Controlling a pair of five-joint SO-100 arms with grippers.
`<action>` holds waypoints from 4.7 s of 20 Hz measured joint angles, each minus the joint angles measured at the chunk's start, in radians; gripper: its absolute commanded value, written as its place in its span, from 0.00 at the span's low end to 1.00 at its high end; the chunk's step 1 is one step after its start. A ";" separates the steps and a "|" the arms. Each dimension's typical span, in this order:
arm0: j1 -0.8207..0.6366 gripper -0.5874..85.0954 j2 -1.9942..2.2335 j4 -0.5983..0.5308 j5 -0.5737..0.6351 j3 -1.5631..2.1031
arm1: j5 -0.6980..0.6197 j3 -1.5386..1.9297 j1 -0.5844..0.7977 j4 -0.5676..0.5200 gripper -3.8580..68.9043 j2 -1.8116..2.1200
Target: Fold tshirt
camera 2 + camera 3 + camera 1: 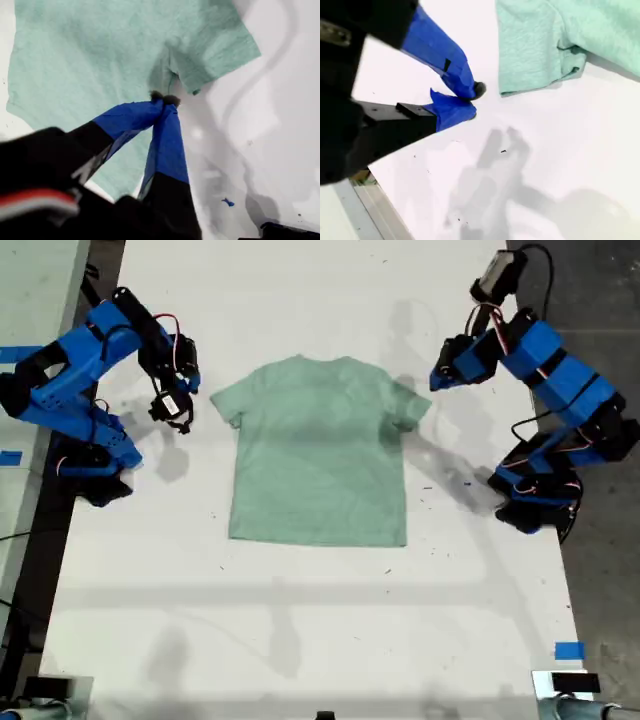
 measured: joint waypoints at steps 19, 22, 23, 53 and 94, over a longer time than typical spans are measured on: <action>-0.029 0.01 -0.074 0.015 0.035 -0.058 | -0.238 0.077 0.158 -0.103 0.42 -0.120; -0.029 0.01 -0.078 0.015 0.031 -0.058 | -0.276 0.216 0.170 -0.247 0.42 -0.124; -0.029 0.01 -0.078 0.015 0.031 -0.058 | -0.287 0.255 0.172 -0.291 0.43 -0.135; -0.028 0.01 -0.095 0.012 0.031 -0.058 | -0.227 -0.186 0.002 -0.196 0.03 -0.517; -0.009 0.41 -0.417 -0.011 0.075 -0.341 | 0.041 0.094 -0.275 -0.204 0.28 0.052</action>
